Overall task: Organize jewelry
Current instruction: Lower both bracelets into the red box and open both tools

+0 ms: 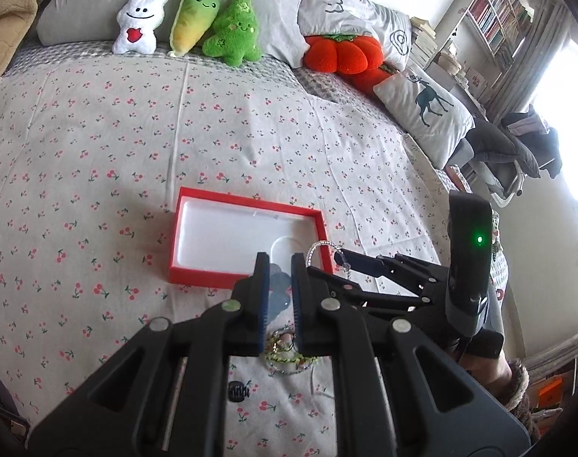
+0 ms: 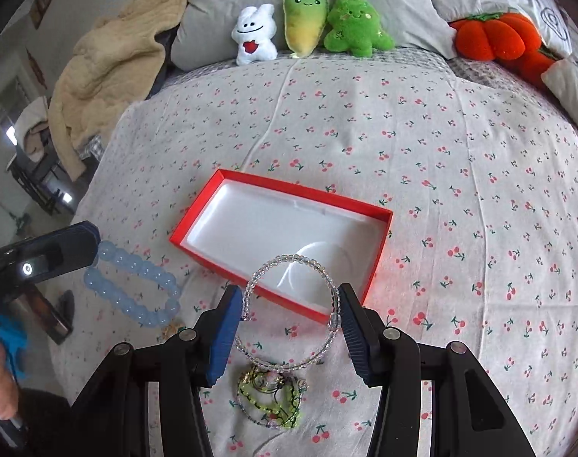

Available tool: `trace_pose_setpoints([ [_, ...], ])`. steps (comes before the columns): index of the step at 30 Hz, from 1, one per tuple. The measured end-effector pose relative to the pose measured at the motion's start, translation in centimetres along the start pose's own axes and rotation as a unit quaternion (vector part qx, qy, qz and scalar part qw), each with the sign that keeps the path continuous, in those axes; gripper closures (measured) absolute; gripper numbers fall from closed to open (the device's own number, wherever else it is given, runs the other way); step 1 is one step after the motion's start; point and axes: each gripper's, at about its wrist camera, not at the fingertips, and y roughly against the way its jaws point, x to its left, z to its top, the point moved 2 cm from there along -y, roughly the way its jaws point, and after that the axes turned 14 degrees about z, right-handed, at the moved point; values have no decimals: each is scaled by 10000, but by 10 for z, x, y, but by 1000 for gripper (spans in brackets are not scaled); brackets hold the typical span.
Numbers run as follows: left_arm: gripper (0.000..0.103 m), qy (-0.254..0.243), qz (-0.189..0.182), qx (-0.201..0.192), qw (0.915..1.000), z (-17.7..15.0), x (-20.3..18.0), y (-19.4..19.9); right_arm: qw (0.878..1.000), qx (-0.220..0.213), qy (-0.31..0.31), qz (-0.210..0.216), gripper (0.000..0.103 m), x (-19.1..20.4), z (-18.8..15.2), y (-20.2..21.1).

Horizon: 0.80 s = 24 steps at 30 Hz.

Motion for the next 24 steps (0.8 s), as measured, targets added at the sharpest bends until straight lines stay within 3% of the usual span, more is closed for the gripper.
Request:
trace_pose_setpoints([
  [7,91,63,-97,41,9999,23,-14,-39,9987,-193,-477,43,51,-34,11,0],
  [14,91,-92,663,220,9975,14,11,-84,9984,-132,-548,51,51,-45,18,-15],
  [24,90,-221,1035,245,9941,12,29,-96,9987,-31,-281,-413,51,-41,27,-31],
])
